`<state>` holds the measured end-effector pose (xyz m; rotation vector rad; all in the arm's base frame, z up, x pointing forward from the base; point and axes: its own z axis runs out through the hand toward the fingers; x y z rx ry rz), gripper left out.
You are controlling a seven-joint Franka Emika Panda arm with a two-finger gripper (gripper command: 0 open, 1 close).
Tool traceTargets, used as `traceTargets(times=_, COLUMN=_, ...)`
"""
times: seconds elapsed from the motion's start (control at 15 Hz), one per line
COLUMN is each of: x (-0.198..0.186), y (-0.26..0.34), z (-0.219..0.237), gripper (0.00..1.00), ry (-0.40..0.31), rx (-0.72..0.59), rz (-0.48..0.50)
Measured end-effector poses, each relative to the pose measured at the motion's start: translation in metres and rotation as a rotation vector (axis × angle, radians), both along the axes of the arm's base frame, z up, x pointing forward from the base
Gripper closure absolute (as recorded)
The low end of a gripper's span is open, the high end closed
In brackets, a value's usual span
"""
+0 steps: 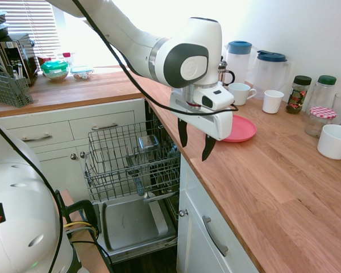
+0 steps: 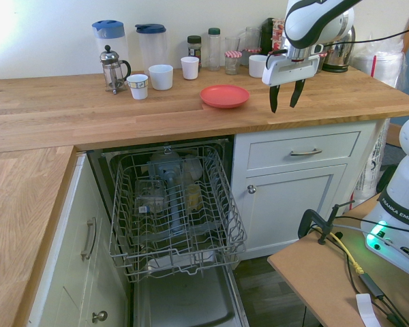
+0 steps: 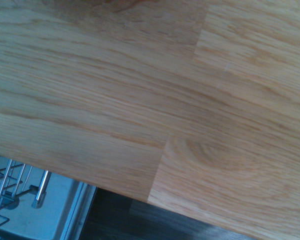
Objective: Put the plate in the dishwasher
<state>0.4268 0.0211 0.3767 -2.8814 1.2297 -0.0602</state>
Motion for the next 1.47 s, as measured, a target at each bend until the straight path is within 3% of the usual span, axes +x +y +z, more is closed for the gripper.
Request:
traceTargets(times=0.47, x=0.015, y=0.005, z=0.011, gripper=0.0, ry=-0.042, rx=0.038, rz=-0.064)
traceTargets(times=0.87, x=0.09, y=-0.024, z=0.02, gripper=0.0, ry=-0.108, rx=0.168, rz=-0.233)
traceTargets(times=1.13, x=0.135, y=-0.041, z=0.006, gripper=0.0, ry=-0.108, rx=0.308, rz=-0.313)
traceTargets(times=1.47, x=0.164, y=-0.054, z=-0.021, gripper=0.0, ry=-0.08, rx=0.4, rz=-0.374)
